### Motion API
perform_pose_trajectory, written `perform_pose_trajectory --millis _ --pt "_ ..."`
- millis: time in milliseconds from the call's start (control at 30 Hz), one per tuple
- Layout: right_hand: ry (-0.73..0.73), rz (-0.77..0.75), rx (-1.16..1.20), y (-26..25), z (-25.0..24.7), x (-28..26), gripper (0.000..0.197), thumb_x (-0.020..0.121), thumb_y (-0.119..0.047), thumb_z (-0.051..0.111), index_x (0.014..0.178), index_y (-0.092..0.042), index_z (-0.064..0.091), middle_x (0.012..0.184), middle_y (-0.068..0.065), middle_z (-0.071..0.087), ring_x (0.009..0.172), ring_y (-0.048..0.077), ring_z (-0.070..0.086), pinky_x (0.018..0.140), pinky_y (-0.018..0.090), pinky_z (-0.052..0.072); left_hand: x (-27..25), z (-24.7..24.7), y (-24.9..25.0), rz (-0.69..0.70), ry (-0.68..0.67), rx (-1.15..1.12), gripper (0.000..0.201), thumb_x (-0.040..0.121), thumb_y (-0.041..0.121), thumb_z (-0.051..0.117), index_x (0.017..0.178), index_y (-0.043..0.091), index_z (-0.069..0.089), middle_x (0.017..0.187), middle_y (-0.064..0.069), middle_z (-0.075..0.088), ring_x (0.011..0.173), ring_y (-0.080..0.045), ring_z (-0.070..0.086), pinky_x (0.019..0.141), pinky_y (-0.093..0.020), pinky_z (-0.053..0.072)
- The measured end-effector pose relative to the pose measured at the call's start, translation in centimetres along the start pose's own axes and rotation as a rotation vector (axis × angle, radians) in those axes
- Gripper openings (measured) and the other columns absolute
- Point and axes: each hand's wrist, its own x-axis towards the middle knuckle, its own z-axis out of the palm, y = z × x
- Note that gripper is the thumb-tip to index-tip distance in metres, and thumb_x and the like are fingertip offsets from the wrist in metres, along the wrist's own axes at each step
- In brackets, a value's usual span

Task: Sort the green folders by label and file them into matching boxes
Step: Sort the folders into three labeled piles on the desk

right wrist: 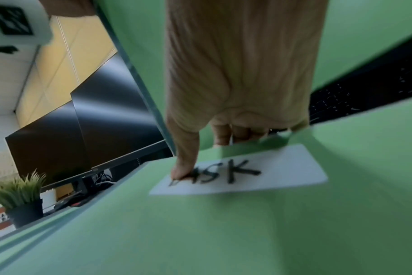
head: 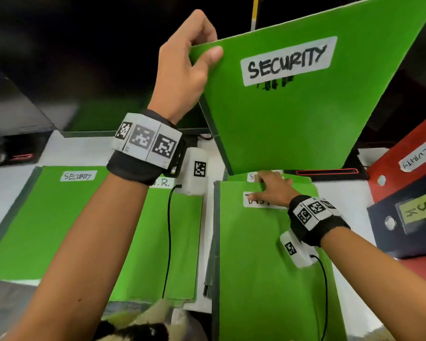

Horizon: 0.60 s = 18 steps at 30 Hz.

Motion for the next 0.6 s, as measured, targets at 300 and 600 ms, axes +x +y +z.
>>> perform_pose_trajectory --millis 300,600 --pt "0.598 0.118 0.702 -5.1 -1.4 1.4 0.085 0.074 -0.039 0.074 0.133 0.002 0.03 0.135 0.018 0.039 0.126 0.031 0.039 0.106 0.044 0.035 -2.0 -7.3 -2.0 -0.051 0.108 0.128 0.01 0.079 0.012 0.051 0.078 0.016 0.042 0.071 0.018 0.039 0.067 0.011 0.041 0.065 -0.007 0.031" --pt "0.899 -0.155 0.807 -15.3 -0.4 0.3 0.076 0.071 -0.033 0.078 0.13 -0.006 0.038 0.119 -0.001 0.037 0.113 0.018 0.038 0.101 0.035 0.034 -4.5 -17.7 -4.0 -0.143 0.135 0.142 0.026 0.082 0.013 0.051 0.075 0.034 0.038 0.073 0.017 0.04 0.067 0.007 0.039 0.064 -0.011 0.032"
